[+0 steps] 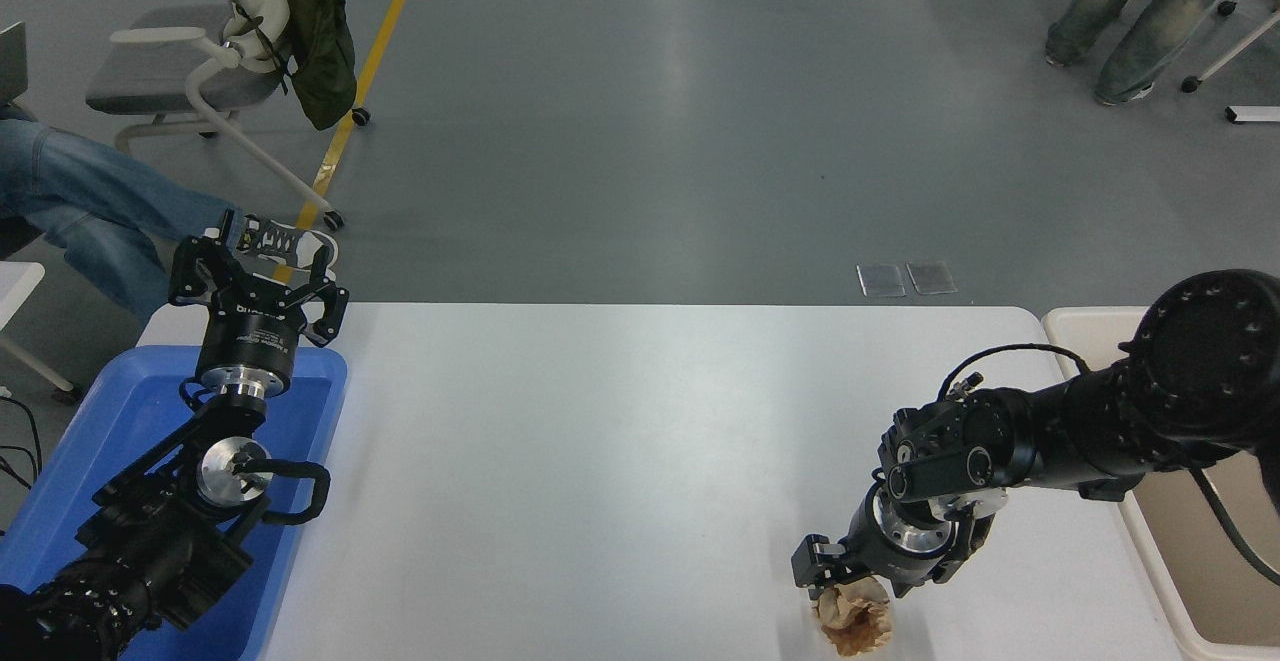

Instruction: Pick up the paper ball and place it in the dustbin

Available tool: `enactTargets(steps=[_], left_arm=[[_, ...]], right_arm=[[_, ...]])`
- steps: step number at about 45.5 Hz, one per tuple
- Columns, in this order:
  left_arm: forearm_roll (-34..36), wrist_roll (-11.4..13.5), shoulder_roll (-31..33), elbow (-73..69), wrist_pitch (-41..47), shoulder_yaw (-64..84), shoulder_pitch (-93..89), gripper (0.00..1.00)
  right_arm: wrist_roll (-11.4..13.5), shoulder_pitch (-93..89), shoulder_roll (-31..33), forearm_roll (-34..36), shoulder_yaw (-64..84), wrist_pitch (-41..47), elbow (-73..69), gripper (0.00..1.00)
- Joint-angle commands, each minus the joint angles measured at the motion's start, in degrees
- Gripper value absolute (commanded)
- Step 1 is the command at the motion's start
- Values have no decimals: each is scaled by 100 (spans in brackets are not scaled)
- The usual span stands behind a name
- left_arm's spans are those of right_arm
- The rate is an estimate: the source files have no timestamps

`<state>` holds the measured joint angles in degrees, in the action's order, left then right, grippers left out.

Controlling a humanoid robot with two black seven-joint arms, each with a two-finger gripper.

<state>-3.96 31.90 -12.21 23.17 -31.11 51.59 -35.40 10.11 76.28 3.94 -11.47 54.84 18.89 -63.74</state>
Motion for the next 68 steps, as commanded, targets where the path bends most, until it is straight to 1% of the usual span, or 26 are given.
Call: enactTargets(steps=[1, 5, 9, 10, 23, 35, 38, 48, 53, 61, 68], left_arm=[[-8, 0, 0, 3, 0, 0, 7, 99], [1, 0, 0, -6, 0, 0, -1, 99], [-8, 0, 0, 3, 0, 0, -2, 99], [1, 0, 0, -5, 0, 0, -2, 99], [1, 0, 0, 3, 0, 0, -2, 99], [1, 0, 0, 3, 0, 0, -1, 99], [1, 0, 0, 3, 0, 0, -2, 99], [1, 0, 0, 3, 0, 0, -2, 99], [1, 0, 0, -5, 0, 0, -2, 99], [1, 0, 0, -5, 0, 0, -2, 99], [1, 0, 0, -5, 0, 0, -2, 99]], right_arm=[[0, -51, -25, 5, 97, -34, 11, 51], [0, -51, -25, 22, 150, -26, 11, 24], [0, -34, 1, 49, 159, 1, 11, 2], [0, -34, 10, 92, 159, 10, 2, 0], [0, 168, 63, 690, 431, 45, 2, 0], [-17, 291, 133, 734, 466, 53, -60, 0], [-44, 493, 273, 734, 492, 115, -182, 0], [-61, 1696, 897, 734, 528, 1177, -797, 0], [-61, 2460, 1020, 769, 642, 1810, -1087, 0], [-61, 3893, 1170, 1261, 984, 2611, -1518, 0], [-61, 4922, 1442, 1314, 1116, 2611, -1642, 0]])
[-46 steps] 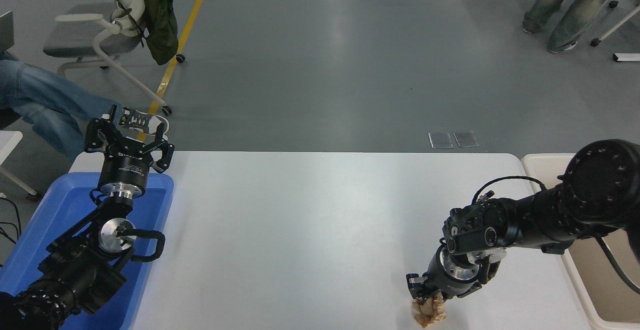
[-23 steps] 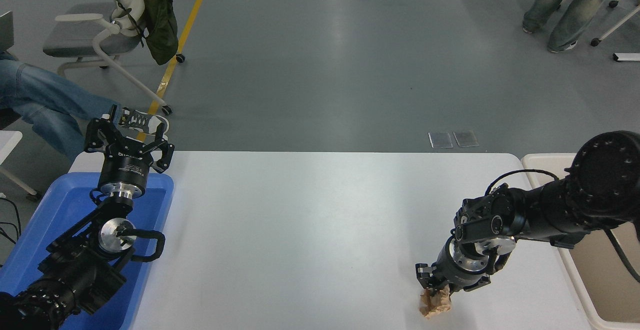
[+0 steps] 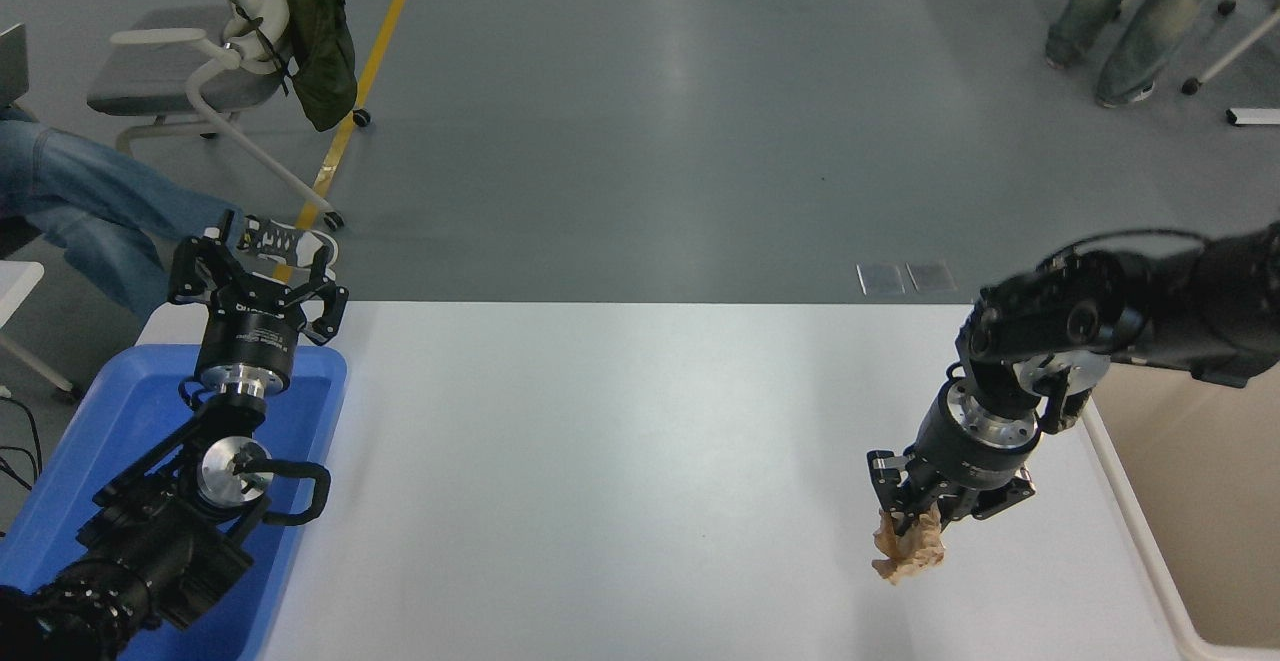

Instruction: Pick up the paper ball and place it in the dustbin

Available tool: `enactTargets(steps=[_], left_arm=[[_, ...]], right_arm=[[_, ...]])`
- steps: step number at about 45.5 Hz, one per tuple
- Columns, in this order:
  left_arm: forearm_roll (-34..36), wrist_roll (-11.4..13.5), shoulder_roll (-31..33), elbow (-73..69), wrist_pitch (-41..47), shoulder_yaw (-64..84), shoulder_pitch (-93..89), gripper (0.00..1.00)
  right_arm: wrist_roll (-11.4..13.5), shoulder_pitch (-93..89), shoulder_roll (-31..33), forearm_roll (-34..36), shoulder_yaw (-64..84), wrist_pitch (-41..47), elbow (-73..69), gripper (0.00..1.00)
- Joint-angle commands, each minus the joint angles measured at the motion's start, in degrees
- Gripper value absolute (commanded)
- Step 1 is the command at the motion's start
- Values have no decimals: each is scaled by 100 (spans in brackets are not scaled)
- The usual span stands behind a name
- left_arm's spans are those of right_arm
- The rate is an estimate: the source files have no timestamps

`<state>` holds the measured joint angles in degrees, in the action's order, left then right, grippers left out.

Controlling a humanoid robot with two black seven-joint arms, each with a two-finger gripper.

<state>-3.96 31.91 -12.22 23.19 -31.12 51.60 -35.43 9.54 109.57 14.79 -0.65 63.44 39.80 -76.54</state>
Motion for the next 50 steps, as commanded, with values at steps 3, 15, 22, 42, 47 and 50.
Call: enactTargets(steps=[3, 15, 22, 42, 47, 50], left_arm=[[0, -1, 1, 1, 0, 0, 1, 99], [0, -1, 1, -8, 0, 0, 10, 99], [0, -1, 1, -8, 0, 0, 10, 99], [-8, -1, 1, -8, 0, 0, 10, 99], [0, -1, 1, -8, 0, 0, 10, 99], [0, -1, 1, -8, 0, 0, 10, 99]], right_arm=[[-4, 1936, 376, 232, 449, 520, -397, 0], [-4, 3316, 692, 311, 757, 520, -599, 0], [-4, 3370, 719, 311, 801, 520, -599, 0], [4, 3115, 719, 302, 1029, 520, -503, 0], [4, 2948, 929, 250, 1398, 520, -257, 0], [4, 2807, 1140, 188, 1601, 520, -125, 0]])
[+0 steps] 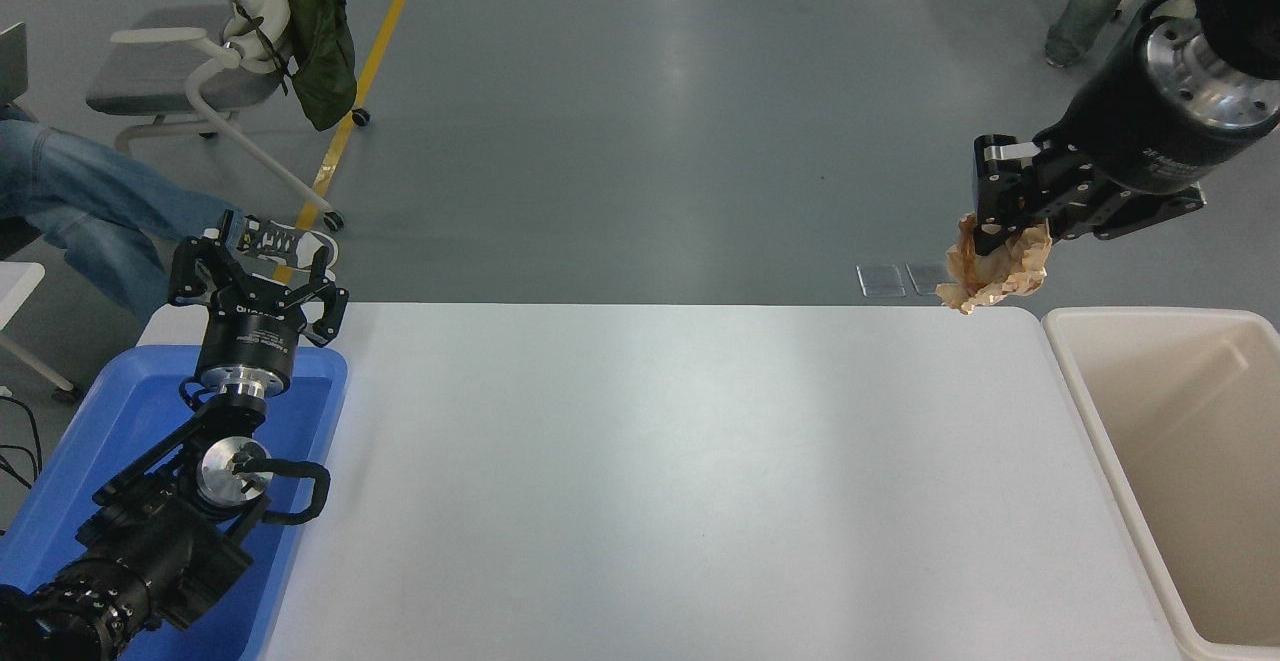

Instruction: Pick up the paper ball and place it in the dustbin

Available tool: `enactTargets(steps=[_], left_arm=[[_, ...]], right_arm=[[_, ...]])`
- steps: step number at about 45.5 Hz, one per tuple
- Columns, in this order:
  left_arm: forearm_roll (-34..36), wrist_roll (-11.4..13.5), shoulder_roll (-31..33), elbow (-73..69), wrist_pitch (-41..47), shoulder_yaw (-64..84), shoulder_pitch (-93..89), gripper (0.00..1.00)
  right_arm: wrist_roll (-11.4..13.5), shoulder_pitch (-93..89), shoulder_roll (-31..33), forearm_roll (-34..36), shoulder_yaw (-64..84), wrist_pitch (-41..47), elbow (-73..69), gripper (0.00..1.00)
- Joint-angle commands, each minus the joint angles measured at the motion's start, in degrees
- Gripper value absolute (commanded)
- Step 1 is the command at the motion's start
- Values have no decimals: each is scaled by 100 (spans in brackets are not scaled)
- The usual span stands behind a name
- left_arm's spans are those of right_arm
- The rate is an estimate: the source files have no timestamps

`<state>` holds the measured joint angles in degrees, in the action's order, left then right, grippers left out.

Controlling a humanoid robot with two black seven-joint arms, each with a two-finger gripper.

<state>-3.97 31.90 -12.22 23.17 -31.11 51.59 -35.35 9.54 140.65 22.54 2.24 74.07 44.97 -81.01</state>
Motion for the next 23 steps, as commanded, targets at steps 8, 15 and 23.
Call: enactTargets(steps=[8, 15, 23], left_arm=[[1, 0, 0, -5, 0, 0, 2, 99], [1, 0, 0, -5, 0, 0, 2, 99], [1, 0, 0, -5, 0, 0, 2, 99]], right_arm=[[4, -521, 1058, -119, 1337, 3, 516, 0], [4, -1082, 2025, -365, 1478, -602, 806, 0], [-14, -2593, 2377, -462, 1242, -2113, 1623, 0]])
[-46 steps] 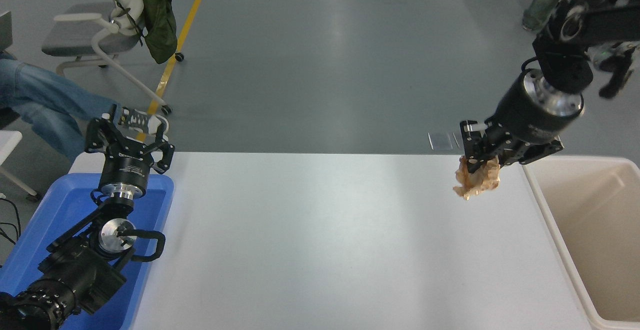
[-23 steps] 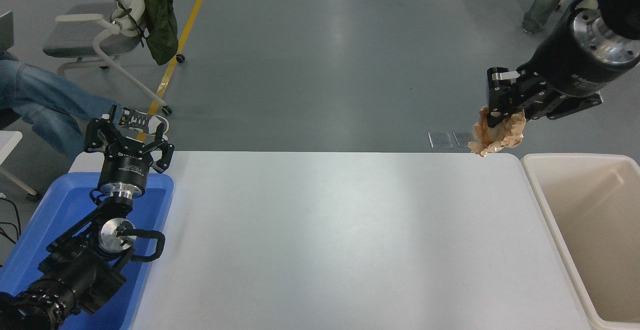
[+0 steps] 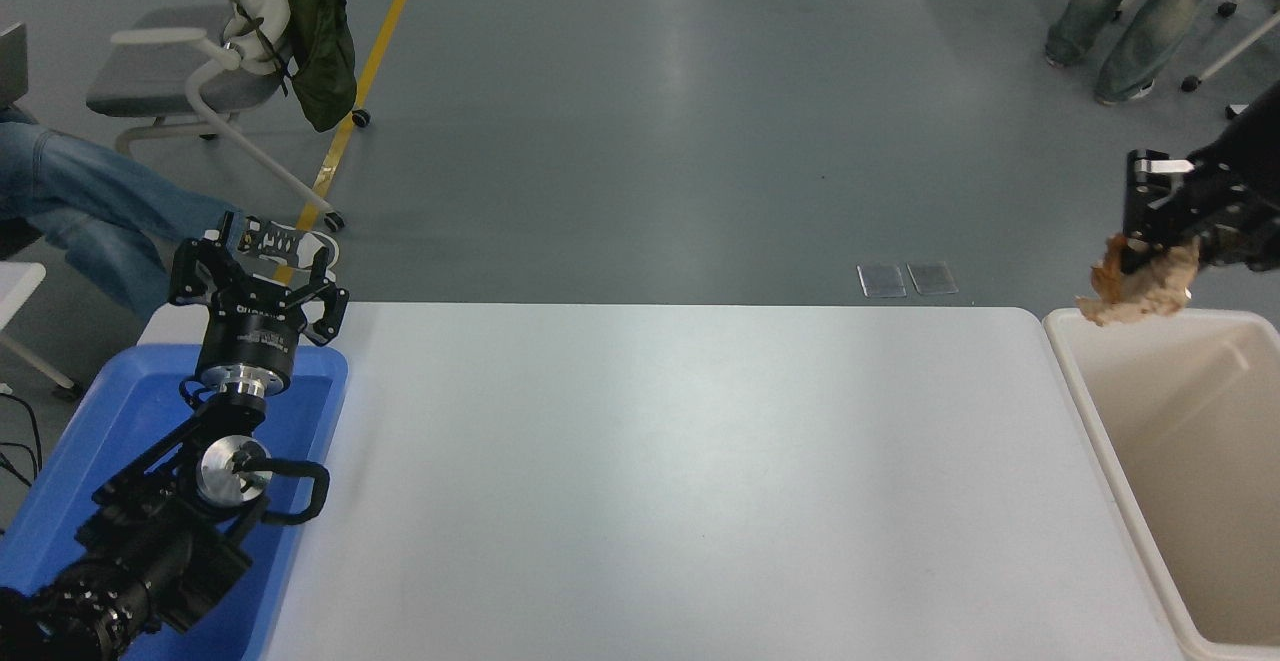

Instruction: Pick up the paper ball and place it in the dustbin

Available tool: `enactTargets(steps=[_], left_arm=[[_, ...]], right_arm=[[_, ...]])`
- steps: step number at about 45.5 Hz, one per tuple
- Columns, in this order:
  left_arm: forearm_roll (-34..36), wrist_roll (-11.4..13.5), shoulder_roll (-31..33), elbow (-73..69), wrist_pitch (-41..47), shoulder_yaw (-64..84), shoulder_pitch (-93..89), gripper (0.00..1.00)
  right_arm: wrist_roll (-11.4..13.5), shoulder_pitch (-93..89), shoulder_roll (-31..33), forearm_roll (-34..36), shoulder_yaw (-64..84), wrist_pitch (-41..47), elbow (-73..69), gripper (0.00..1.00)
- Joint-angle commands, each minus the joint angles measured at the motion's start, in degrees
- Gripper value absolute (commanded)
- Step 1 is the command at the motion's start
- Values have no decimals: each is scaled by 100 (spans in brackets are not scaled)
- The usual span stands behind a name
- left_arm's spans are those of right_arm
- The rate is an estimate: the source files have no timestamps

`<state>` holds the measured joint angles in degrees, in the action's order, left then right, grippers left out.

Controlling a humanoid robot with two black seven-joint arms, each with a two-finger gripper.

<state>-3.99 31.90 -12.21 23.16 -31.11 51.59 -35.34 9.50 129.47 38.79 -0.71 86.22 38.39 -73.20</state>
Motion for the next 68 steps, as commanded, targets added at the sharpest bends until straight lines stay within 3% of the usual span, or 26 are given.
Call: enactTargets(steps=[1, 6, 13, 23, 43, 54, 68], left_arm=[[3, 0, 0, -4, 0, 0, 1, 99], [3, 0, 0, 4, 0, 0, -8, 99], [-6, 0, 0, 4, 0, 0, -8, 99], [-6, 0, 0, -4, 0, 9, -8, 99], [3, 0, 0, -4, 0, 9, 1, 99], [3, 0, 0, -4, 0, 9, -8, 99], [-6, 0, 0, 4, 0, 9, -8, 99]], right_arm=[[-10, -1712, 814, -166, -61, -1622, 990, 0], [-10, -3109, 885, -166, -912, -2238, 1772, 0], [-10, -4841, 859, -210, -2337, -2362, 2906, 0], [-10, -6143, 305, -114, -2698, -2695, 4023, 0], [-10, -8288, -714, -122, -4368, -3214, 6229, 0], [-10, -8921, -1338, -114, -4421, -3531, 7108, 0], [-1, -9053, -1453, -105, -4465, -3680, 7205, 0]])
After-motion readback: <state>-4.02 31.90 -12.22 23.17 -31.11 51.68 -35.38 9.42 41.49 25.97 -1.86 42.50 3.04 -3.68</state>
